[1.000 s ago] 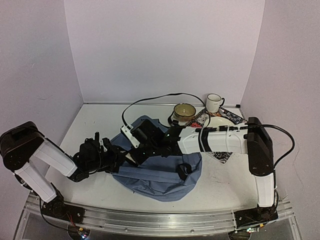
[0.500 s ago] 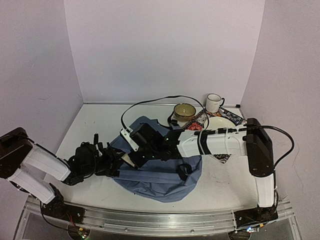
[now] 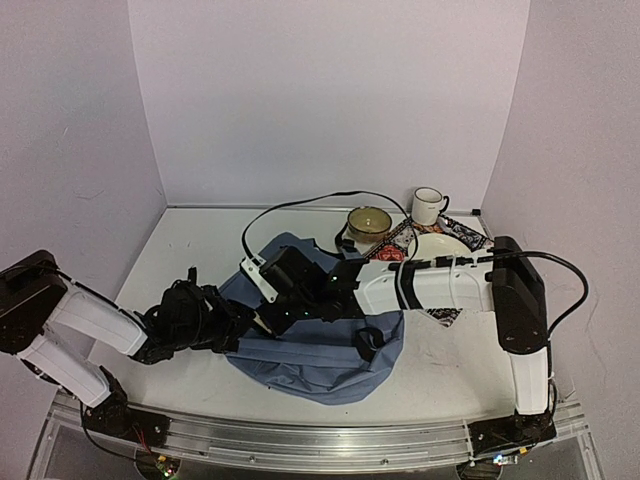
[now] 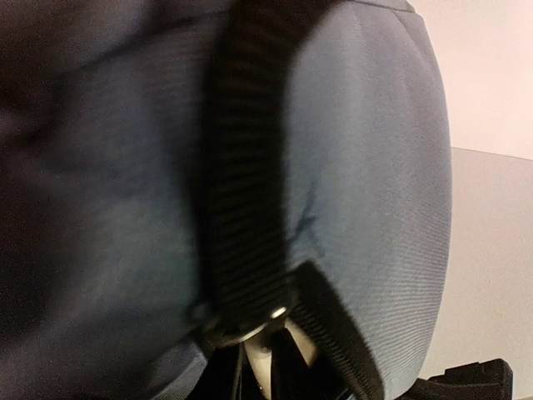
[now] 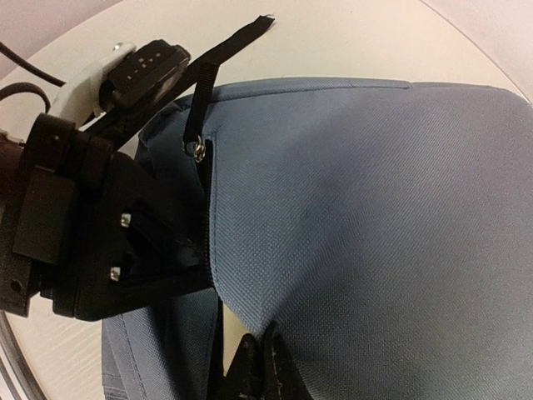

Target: Pack the student bag

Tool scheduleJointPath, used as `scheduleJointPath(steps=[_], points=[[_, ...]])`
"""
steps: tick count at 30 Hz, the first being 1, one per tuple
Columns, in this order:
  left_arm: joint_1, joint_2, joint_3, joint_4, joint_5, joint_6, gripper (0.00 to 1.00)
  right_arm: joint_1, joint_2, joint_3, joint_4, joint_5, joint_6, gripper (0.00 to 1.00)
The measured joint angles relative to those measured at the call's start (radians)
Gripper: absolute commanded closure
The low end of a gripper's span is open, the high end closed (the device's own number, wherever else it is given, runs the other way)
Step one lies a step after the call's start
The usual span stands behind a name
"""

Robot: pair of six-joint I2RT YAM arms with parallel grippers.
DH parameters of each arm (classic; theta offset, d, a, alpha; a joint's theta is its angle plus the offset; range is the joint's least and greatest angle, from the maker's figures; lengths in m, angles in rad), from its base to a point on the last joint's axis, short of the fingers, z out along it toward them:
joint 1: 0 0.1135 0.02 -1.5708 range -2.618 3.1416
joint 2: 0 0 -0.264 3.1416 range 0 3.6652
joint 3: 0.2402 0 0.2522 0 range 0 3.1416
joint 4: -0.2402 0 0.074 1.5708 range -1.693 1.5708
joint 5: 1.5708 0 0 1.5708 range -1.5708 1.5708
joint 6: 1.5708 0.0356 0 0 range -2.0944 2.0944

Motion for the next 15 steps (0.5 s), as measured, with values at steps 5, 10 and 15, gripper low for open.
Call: scheduleJointPath(steps=[5,10,15], points=[[-0.003,0.037,0.083,-0.018,0.004,0.027,0.89,-0.001,0.000,0.000,0.001,0.001,0.003,0.97],[-0.006,0.056,0.104,-0.041,0.011,0.045,0.74,-0.003,0.000,0.000,0.003,0.005,0.007,0.97],[-0.006,-0.012,0.039,-0.036,0.001,0.056,0.61,-0.002,0.000,-0.002,0.007,0.006,0.007,0.97]])
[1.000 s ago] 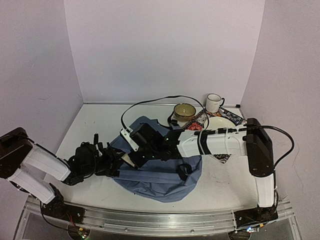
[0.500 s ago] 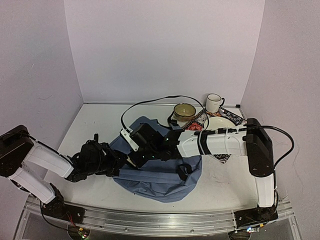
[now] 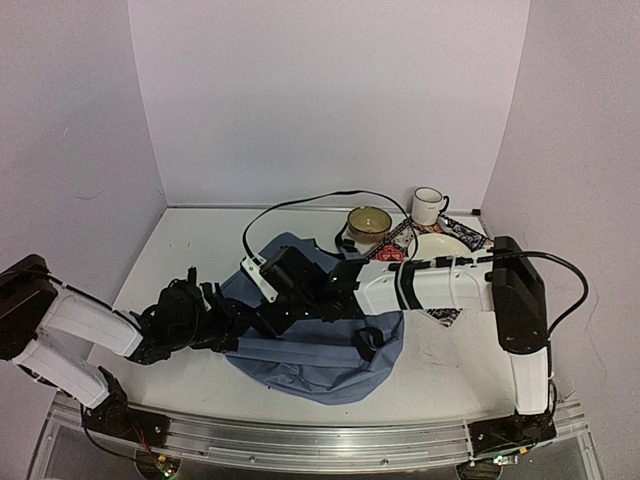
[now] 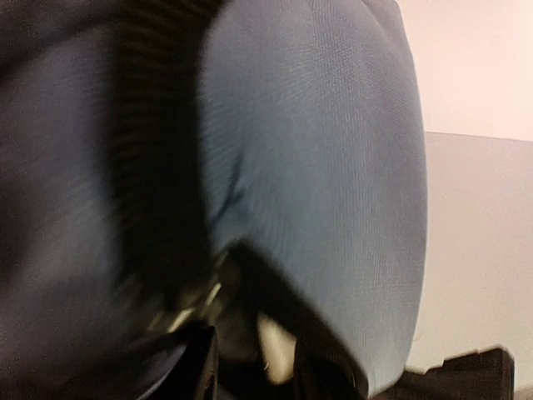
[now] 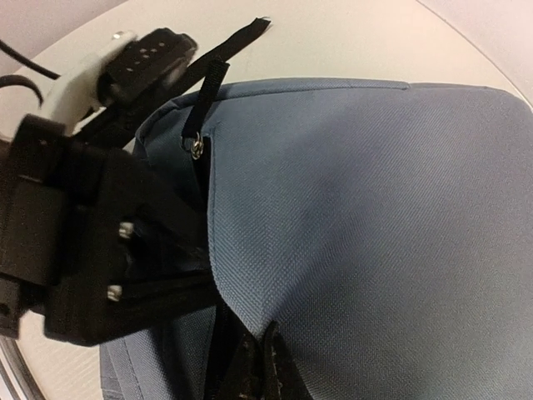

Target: Pack the student bag

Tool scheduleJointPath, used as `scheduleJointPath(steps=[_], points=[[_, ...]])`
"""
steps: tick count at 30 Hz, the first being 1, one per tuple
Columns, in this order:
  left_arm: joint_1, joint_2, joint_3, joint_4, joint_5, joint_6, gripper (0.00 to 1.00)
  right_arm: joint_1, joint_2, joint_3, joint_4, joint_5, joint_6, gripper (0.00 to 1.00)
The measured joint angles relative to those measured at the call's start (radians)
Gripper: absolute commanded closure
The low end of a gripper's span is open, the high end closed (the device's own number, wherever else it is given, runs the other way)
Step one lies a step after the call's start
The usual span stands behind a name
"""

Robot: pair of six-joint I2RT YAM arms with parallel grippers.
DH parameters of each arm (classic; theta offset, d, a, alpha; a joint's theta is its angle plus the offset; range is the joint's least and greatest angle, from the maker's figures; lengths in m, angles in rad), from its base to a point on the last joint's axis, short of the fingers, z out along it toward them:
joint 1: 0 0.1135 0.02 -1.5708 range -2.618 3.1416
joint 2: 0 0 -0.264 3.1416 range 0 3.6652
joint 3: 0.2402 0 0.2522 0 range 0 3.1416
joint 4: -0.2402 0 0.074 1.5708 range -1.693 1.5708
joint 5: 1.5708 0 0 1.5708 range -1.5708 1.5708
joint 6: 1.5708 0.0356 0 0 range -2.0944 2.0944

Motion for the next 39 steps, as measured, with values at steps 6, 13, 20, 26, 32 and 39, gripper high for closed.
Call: scheduleJointPath(steps=[6,13,20,26,32,39], points=[[0.000,-0.223,-0.070,-0.143,-0.040,0.063,0.51,0.003,0.000,-0.018,0.018,0.004,0.000,0.97],[0.031,-0.360,-0.017,-0.408,-0.128,0.182,0.47,0.004,0.000,-0.043,0.042,0.007,0.000,0.97],[0.175,-0.375,0.015,-0.559,-0.116,0.277,0.42,0.006,-0.007,-0.092,0.078,0.016,0.000,0.97],[0.209,-0.356,0.057,-0.634,-0.104,0.339,0.40,0.006,-0.017,-0.103,0.074,0.016,0.007,0.97],[0.235,-0.250,0.130,-0.613,-0.044,0.389,0.41,0.006,-0.017,-0.105,0.074,0.016,0.010,0.96],[0.256,-0.207,0.131,-0.581,0.007,0.427,0.45,0.006,-0.019,-0.119,0.076,0.015,0.019,0.96]])
